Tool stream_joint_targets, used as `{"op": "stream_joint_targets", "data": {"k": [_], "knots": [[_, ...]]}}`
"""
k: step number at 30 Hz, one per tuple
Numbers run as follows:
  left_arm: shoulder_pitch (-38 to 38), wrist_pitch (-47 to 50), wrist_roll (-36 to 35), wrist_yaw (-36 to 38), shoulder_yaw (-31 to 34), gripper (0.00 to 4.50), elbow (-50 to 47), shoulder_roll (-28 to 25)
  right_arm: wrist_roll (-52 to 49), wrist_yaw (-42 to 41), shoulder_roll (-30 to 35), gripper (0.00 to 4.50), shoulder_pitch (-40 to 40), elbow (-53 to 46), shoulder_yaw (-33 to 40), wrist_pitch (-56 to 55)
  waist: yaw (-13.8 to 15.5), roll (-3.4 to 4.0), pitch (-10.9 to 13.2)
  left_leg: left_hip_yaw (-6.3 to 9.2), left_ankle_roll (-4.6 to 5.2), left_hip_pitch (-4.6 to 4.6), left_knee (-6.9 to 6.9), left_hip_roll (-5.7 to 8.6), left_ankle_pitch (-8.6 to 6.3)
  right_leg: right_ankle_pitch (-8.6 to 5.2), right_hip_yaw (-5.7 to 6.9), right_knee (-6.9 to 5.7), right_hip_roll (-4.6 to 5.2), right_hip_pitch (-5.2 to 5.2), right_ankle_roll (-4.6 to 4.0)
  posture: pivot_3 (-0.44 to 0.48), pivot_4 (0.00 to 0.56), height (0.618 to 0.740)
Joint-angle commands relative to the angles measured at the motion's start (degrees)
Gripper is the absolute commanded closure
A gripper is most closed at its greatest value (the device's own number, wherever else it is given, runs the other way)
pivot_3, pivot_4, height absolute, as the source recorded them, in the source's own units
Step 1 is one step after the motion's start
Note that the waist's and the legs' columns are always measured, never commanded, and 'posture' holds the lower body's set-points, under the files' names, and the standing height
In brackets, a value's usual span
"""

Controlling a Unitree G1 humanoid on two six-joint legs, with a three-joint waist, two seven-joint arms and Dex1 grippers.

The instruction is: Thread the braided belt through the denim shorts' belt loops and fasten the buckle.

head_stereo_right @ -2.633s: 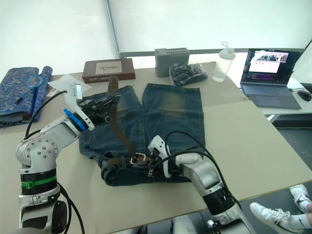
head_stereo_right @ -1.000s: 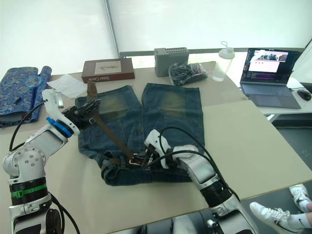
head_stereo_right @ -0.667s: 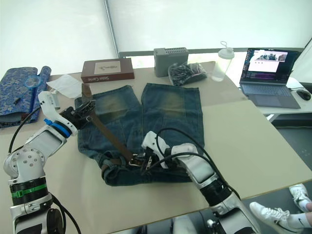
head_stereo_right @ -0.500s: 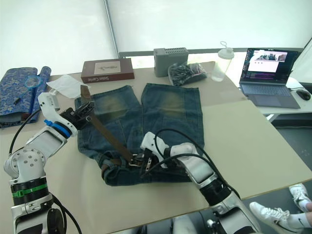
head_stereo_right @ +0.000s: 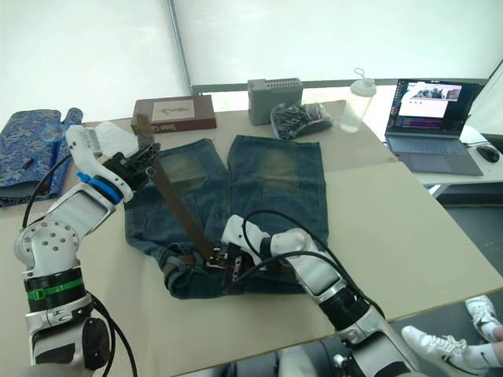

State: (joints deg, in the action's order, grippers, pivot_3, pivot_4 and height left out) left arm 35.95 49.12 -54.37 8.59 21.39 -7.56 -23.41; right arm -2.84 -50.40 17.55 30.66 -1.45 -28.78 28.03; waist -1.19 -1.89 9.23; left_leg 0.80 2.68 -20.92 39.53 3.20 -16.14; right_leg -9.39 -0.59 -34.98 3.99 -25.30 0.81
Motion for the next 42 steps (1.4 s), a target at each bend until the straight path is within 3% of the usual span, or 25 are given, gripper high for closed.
{"op": "stream_joint_targets", "data": {"k": [1,10,14,20,29,37,42], "knots": [[4.08,0.45,-3.47,2.53,-1.85,4.50,-6.84,-0.24,3.66,0.10,-0.22,4.49,-3.12,6.97,-6.02,3.77,-0.13,0.00,0.00,-0.02,0.00,0.10,-0.07,0.00,0.00,0.00,-0.03,0.01,0.00,0.05,0.00,0.000,0.150,0.740],[6.85,5.44,-10.28,7.78,-8.36,4.50,-9.23,1.42,4.50,0.77,-1.48,4.49,-3.56,7.83,-5.39,4.81,-0.17,0.00,0.00,-0.05,-0.12,0.68,-0.54,0.00,0.07,-0.15,-0.07,0.01,-0.19,0.38,-0.11,0.000,0.150,0.740],[7.38,5.97,-10.19,9.18,-11.82,4.50,-8.16,3.85,3.54,0.84,-1.38,4.49,-4.36,6.76,-4.16,4.32,-0.22,0.00,-0.01,-0.06,-0.12,0.69,-0.54,-0.02,0.07,-0.16,-0.18,0.02,-0.37,0.41,-0.11,0.000,0.150,0.740],[5.05,5.96,-7.23,10.35,-15.50,4.50,-5.95,5.93,-2.16,1.76,-1.11,4.49,-7.98,-0.36,3.72,6.25,0.39,0.05,-0.04,-0.03,-0.15,0.67,-0.60,-0.04,0.07,-0.19,-0.19,0.06,-0.41,0.39,-0.13,0.000,0.150,0.740],[0.83,4.51,-0.03,15.37,-21.15,4.50,-2.74,7.28,-17.23,4.30,3.49,1.57,-17.74,-20.42,18.40,22.63,1.12,0.04,-0.02,-0.03,-0.01,0.45,-0.56,0.00,0.00,-0.25,-0.17,0.11,-0.30,0.28,-0.04,0.000,0.150,0.740],[3.53,8.52,-3.87,16.60,-19.98,4.50,-0.45,12.92,-24.12,14.99,-2.08,1.57,-18.69,-26.98,27.47,29.93,1.31,0.03,-0.01,0.00,-0.01,-0.05,-0.49,-0.01,0.02,-0.24,-0.10,0.08,0.03,-0.12,-0.04,0.000,0.150,0.740],[3.25,6.75,0.86,20.97,-24.34,4.50,-1.82,11.61,-38.64,19.69,-8.27,1.57,-19.17,-30.95,41.84,36.01,1.33,0.04,-0.01,0.00,0.01,-0.27,-0.49,0.04,0.03,-0.24,-0.08,0.06,-0.04,-0.37,-0.05,0.000,0.150,0.740]]}}
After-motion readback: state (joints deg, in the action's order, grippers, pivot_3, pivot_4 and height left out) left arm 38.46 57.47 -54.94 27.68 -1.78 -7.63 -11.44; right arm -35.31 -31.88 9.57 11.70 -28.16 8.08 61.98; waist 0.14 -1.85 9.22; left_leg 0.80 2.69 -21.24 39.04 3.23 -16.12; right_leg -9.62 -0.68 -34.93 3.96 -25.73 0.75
